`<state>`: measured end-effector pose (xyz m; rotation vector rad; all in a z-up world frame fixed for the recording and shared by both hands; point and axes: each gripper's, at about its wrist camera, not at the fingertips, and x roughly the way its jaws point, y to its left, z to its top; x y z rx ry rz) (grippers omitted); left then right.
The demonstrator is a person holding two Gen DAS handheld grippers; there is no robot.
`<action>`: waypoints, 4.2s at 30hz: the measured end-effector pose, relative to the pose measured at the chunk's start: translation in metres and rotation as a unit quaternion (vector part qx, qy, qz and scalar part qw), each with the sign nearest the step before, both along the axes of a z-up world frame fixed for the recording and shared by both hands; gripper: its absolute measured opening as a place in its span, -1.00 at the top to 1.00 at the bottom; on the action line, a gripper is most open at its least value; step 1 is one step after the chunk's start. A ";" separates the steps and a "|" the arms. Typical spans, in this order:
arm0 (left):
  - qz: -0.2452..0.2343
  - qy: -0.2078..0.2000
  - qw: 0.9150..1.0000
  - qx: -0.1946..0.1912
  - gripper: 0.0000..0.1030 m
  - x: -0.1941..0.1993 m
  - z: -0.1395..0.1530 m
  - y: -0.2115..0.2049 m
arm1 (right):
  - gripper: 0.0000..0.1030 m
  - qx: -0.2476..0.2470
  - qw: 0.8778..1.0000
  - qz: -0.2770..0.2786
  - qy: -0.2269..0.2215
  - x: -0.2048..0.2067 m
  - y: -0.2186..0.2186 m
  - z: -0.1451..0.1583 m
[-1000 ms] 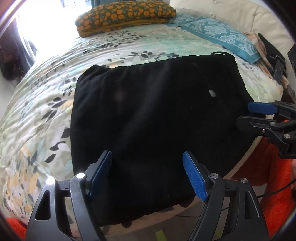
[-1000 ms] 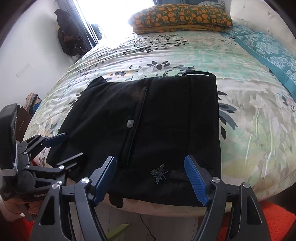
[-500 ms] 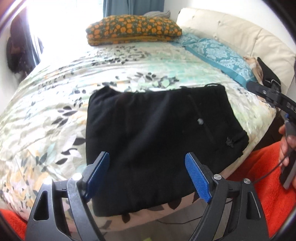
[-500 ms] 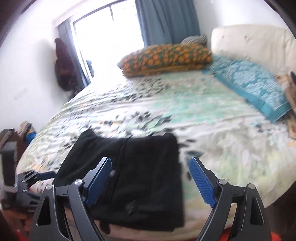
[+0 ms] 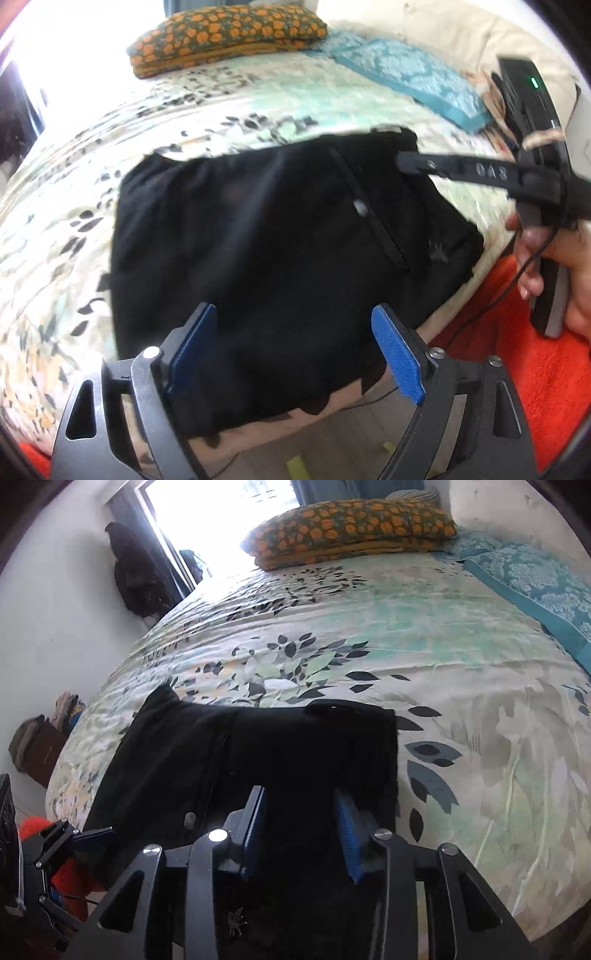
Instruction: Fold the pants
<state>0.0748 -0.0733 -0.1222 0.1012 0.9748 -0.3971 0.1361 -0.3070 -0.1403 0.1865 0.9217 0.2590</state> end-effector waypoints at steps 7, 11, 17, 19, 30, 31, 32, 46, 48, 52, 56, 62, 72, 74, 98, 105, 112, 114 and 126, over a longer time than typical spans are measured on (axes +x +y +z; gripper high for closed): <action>0.063 0.035 0.997 -0.035 -0.69 0.104 0.001 0.030 | 0.25 0.036 0.995 0.055 -0.081 -0.004 0.023 0.037; 0.089 0.048 0.994 0.036 -0.72 0.160 -0.034 0.024 | 0.46 -0.009 0.998 0.036 0.041 0.021 0.030 -0.022; 0.227 0.097 0.969 -0.006 -0.91 0.195 -0.073 0.085 | 0.62 0.051 0.997 0.018 0.050 0.022 0.007 -0.036; 0.222 0.091 0.971 -0.017 -0.91 0.193 -0.070 0.090 | 0.73 0.056 0.997 0.017 0.053 0.024 0.003 -0.038; 0.083 0.040 0.996 -0.021 -0.88 0.088 -0.006 0.030 | -0.39 0.061 0.998 0.004 -0.014 -0.005 -0.003 0.005; 0.062 0.039 0.997 -0.015 -0.88 0.075 -0.007 0.020 | -0.41 0.052 0.998 0.001 -0.026 -0.015 -0.001 0.014; 0.044 0.038 0.998 -0.006 -0.88 0.062 -0.009 0.011 | -0.41 0.050 0.998 0.006 -0.027 -0.023 0.003 0.022; 0.039 0.044 0.996 0.064 -0.90 0.029 -0.034 0.000 | -0.32 0.013 0.995 0.056 0.076 -0.066 0.044 -0.012; 0.041 0.040 0.996 0.070 -0.91 0.028 -0.035 -0.001 | -0.33 0.012 0.996 0.054 0.075 -0.067 0.045 -0.012; 0.045 0.038 0.995 0.075 -0.91 0.026 -0.035 -0.002 | -0.33 0.013 0.996 0.049 0.067 -0.069 0.044 -0.011; 0.046 0.036 0.995 0.080 -0.91 0.025 -0.035 -0.002 | -0.33 0.000 0.997 0.053 0.060 -0.072 0.047 -0.011; 0.044 0.038 0.995 0.082 -0.92 0.027 -0.037 -0.001 | -0.36 0.000 0.997 0.052 0.058 -0.073 0.049 -0.010; 0.040 0.060 0.994 0.083 -0.98 0.036 -0.040 0.001 | -0.59 -0.009 0.997 0.060 0.051 -0.076 0.057 -0.008; 0.042 0.062 0.994 0.082 -0.98 0.036 -0.039 0.001 | -0.59 -0.005 0.998 0.055 0.044 -0.080 0.055 -0.004; 0.073 -0.034 0.997 0.017 -0.95 -0.026 0.019 0.036 | -0.86 -0.042 0.999 0.005 -0.011 -0.099 0.052 0.024; 0.094 -0.032 0.995 0.019 -0.95 -0.020 0.022 0.049 | -0.88 -0.052 0.997 -0.024 -0.046 -0.105 0.039 0.039; 0.103 0.028 0.994 -0.014 -0.95 0.032 0.018 0.106 | -0.99 0.078 0.990 -0.115 -0.004 -0.073 -0.060 0.039; 0.104 0.060 0.993 -0.022 -0.95 0.049 0.006 0.118 | -0.99 0.139 0.984 -0.091 0.056 -0.049 -0.082 0.025; 0.081 0.153 0.981 -0.092 -0.94 0.079 -0.046 0.109 | -0.99 0.165 0.960 0.020 0.226 0.013 -0.048 -0.048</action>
